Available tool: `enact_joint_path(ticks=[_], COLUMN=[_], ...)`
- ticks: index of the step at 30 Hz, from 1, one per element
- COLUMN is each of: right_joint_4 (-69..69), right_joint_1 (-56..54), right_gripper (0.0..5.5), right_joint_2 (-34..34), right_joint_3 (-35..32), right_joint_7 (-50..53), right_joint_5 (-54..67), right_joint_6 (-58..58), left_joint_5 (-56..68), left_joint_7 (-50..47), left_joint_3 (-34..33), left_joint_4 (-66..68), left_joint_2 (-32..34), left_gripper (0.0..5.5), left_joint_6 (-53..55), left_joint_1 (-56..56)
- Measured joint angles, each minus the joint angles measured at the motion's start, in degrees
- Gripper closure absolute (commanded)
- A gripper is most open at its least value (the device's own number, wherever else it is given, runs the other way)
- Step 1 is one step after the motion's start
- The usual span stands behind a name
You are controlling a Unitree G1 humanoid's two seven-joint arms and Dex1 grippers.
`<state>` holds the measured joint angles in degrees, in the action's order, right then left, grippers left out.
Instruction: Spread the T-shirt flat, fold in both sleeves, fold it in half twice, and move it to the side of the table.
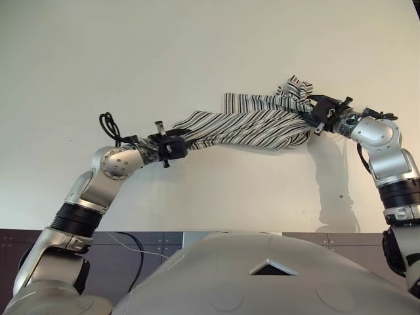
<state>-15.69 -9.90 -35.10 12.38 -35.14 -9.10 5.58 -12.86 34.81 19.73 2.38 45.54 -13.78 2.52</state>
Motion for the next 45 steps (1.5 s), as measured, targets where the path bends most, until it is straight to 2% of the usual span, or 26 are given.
enact_joint_path(ticks=[2, 7, 9, 11, 13, 16, 19, 25, 27, 29, 32, 35, 37, 39, 41, 45], right_joint_4=[5.0, 25.8, 29.0, 28.3, 25.7, 15.8, 4.1, -18.6, -19.7, -16.3, -4.3, 12.0, 21.7, 27.9, 29.6, 26.5], right_joint_1=[2.4, 6.6, 5.0, 2.1, 1.5, 2.4, -0.4, -14.7, -16.7, -15.8, -9.9, -2.5, -1.1, -1.2, -1.9, -4.4], right_gripper=[3.56, 3.56, 3.56, 3.56, 3.56, 3.56, 3.56, 3.56, 3.56, 3.56, 3.56, 3.56, 3.56, 3.56, 3.56, 3.56], right_joint_2=[2.1, 5.6, 6.9, 6.9, 4.7, 0.4, 1.1, 2.5, -1.3, -5.4, -11.9, -17.6, -18.1, -16.2, -11.9, -5.8], right_joint_3=[-1.7, -6.5, -11.0, -14.0, -12.5, -4.5, 2.0, 11.6, 14.8, 15.3, 15.1, 15.4, 15.3, 14.0, 11.2, 9.3], right_joint_7=[0.0, -6.7, -6.4, -4.9, -4.8, -4.4, -3.2, 2.6, 0.4, -6.0, -20.1, -32.8, -36.6, -35.8, -30.5, -22.9], right_joint_5=[4.0, 24.9, 32.8, 34.1, 28.6, 13.0, 4.0, -11.7, -15.2, -12.5, 1.2, 18.1, 28.9, 36.1, 38.7, 32.7], right_joint_6=[-6.0, -23.2, -29.5, -31.1, -27.2, -12.5, -0.4, 21.5, 28.3, 30.6, 24.7, 8.5, -3.5, -13.1, -19.4, -19.6], left_joint_5=[-0.1, -1.1, -1.1, -1.1, -1.1, -1.3, -1.2, -1.0, -1.0, -1.0, -1.0, -0.9, -0.8, -0.3, 0.3, 1.0], left_joint_7=[-0.7, -1.6, -0.9, -0.2, -0.1, -0.2, 0.0, 1.6, 1.9, 1.1, -1.9, -5.5, -8.3, -10.3, -11.6, -11.9], left_joint_3=[-0.8, -3.6, -4.0, -4.2, -4.2, -4.8, -4.9, -4.7, -4.7, -5.2, -6.2, -7.4, -8.8, -10.1, -10.9, -13.1], left_joint_4=[0.7, 3.5, 3.5, 3.5, 3.8, 6.2, 6.4, 6.7, 7.0, 7.0, 7.7, 7.9, 7.7, 6.5, 4.4, 3.3], left_joint_2=[0.0, 2.5, 3.6, 4.1, 4.2, 4.1, 3.9, 3.8, 3.8, 3.3, 1.3, -1.7, -4.1, -6.3, -8.2, -9.1], left_gripper=[4.15, 4.15, 4.15, 4.15, 4.15, 4.15, 4.15, 4.15, 4.15, 4.15, 4.15, 4.15, 4.15, 4.15, 4.15, 4.15], left_joint_6=[0.4, 2.0, 2.2, 2.2, 2.2, 2.5, 3.4, 3.6, 3.4, 3.1, 3.0, 2.4, 2.2, 2.0, 1.3, 1.4], left_joint_1=[0.1, -0.3, -0.3, -0.3, -0.5, -2.0, -2.6, -3.7, -4.1, -4.5, -4.5, -4.6, -4.9, -5.5, -6.0, -6.1])
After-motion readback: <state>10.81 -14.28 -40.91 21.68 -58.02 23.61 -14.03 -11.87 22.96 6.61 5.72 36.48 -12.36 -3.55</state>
